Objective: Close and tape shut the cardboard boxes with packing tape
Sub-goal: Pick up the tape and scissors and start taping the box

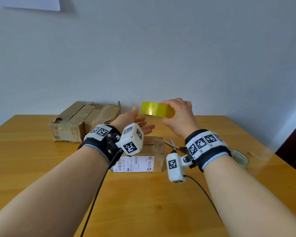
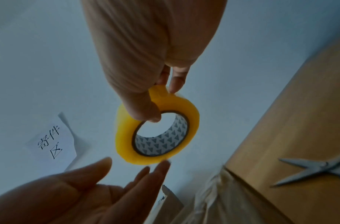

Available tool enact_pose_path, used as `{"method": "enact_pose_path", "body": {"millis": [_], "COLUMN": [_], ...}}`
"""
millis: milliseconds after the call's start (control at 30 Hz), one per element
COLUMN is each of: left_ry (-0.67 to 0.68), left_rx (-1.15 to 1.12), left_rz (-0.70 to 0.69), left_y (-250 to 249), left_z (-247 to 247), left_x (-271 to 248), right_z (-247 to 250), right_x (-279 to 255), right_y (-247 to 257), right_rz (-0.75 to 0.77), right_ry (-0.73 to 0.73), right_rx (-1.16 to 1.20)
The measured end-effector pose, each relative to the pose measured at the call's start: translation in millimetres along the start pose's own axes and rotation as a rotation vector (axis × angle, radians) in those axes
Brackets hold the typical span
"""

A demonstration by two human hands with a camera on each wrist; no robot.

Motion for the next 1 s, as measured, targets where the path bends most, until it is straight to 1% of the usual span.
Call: {"method": "enact_pose_path", "body": {"millis": [67, 100, 133, 167, 200, 233, 333, 433, 500, 567, 633, 700, 767, 867, 1000], "left_ry": [-0.112, -0.158, -0.151, -0.097, -0.007, 0.063, 0.117, 0.106, 0.126, 0.141, 0.169, 0.237, 0.292, 0.327, 0.313], "left_rx": [0.199, 0.252, 0.415, 0.547, 0.655, 0.717, 0.825, 0.817, 0.764, 0.714, 0.625, 0.467, 0.369, 0.331, 0.317], "left_rz": [-0.042, -0.078, -0.149, -0.217, -0.283, -0.337, -0.396, -0.463, -0.465, -0.437, -0.390, -0.333, -0.284, -0.263, -0.244], "left_y": [-7, -13, -17, -19, -21, -22, -22, -25, -26, -23, -18, -13, -10, -7, -5], "left_z": [0, -3, -4, -3, -3, -3, -5, -7, -7, -3, 0, 1, 0, -3, -6], "left_x": [-5, -6, -5, -2, -3, -5, -5, -5, -4, -4, -3, 0, 3, 6, 6], "right_z": [4, 6, 7, 9, 10, 10, 13, 14, 15, 17, 19, 19, 18, 15, 11], "right_x": [3, 4, 6, 8, 9, 10, 13, 15, 16, 17, 19, 21, 23, 26, 27], "right_y": [-1, -1, 1, 3, 5, 7, 8, 7, 6, 6, 8, 10, 12, 9, 0], "right_rz": [0.015, 0.039, 0.072, 0.111, 0.148, 0.179, 0.223, 0.217, 0.207, 0.206, 0.217, 0.223, 0.221, 0.190, 0.167], "right_ry": [0.002, -0.004, -0.015, -0.028, -0.048, -0.070, -0.119, -0.104, -0.086, -0.076, -0.086, -0.108, -0.120, -0.117, -0.104], "right_rx": [-0.020, -0.036, -0.059, -0.094, -0.136, -0.173, -0.196, -0.147, -0.071, 0.023, 0.059, 0.068, 0.081, 0.101, 0.142]}}
Point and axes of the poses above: each hand's wrist, its own x-axis towards the middle knuckle, its own z-axis out of the back of the hand, y = z × x, the point moved 2 cm from there along x, towards the middle knuckle, and after that the axes turned 7 degrees about y, right-handed, at the moved point
